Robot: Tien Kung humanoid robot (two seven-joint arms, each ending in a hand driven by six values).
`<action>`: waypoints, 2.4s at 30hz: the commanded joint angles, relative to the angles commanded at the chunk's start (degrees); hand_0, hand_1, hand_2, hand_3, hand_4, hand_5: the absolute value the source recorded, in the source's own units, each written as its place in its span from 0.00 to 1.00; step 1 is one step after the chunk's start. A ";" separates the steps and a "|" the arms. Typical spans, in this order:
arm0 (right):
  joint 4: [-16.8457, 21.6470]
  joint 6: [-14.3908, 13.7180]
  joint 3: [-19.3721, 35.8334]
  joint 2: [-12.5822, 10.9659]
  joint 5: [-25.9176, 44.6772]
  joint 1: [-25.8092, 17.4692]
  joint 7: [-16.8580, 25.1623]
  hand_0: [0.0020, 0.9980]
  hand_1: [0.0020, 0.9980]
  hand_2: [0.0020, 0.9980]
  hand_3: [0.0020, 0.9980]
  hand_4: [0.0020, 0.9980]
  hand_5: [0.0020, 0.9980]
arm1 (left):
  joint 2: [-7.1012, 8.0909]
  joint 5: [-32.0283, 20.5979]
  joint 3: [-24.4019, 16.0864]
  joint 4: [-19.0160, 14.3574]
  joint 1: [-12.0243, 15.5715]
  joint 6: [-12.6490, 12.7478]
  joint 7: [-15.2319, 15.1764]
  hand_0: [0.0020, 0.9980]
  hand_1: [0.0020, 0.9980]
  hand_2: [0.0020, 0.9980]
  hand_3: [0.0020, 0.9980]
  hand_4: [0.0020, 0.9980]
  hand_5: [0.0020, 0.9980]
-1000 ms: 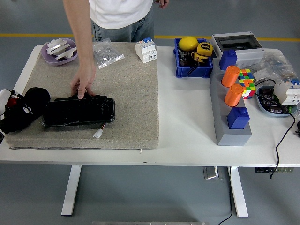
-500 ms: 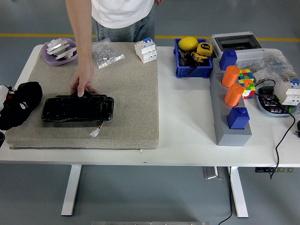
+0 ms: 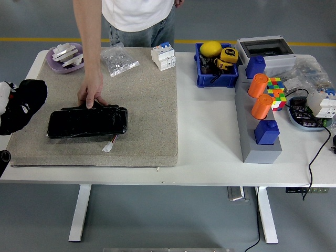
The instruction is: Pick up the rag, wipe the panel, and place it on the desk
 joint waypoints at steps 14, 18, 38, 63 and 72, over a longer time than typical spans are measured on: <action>-0.03 0.02 0.45 -0.32 -0.30 -0.34 0.01 0.87 0.78 0.77 0.78 1.00 1.00 | -1.87 -0.03 2.02 -8.46 5.58 1.88 3.11 0.27 0.16 0.54 0.53 0.44 0.00; -0.09 0.01 0.64 -0.37 -0.48 -0.36 0.01 0.87 0.78 0.77 0.78 1.00 1.00 | -2.02 -0.60 3.22 -9.07 6.02 2.06 3.23 0.25 0.15 0.54 0.53 0.45 0.00; 0.06 0.17 0.23 -0.58 -0.54 -0.47 -0.04 0.88 0.78 0.77 0.78 1.00 1.00 | -4.12 -3.35 11.72 -11.51 4.54 4.37 4.25 0.25 0.15 0.53 0.53 0.45 0.00; 0.25 0.57 0.59 -0.54 -0.98 -0.17 -0.23 0.88 0.78 0.77 0.78 1.00 1.00 | -7.04 -3.76 24.64 -11.21 -3.68 3.64 6.25 0.25 0.15 0.53 0.53 0.46 0.00; 0.35 0.69 0.40 -0.57 -0.88 0.01 -0.33 0.88 0.77 0.77 0.78 1.00 1.00 | -7.89 -3.34 26.89 -11.37 -5.33 3.57 7.10 0.25 0.15 0.53 0.53 0.47 0.00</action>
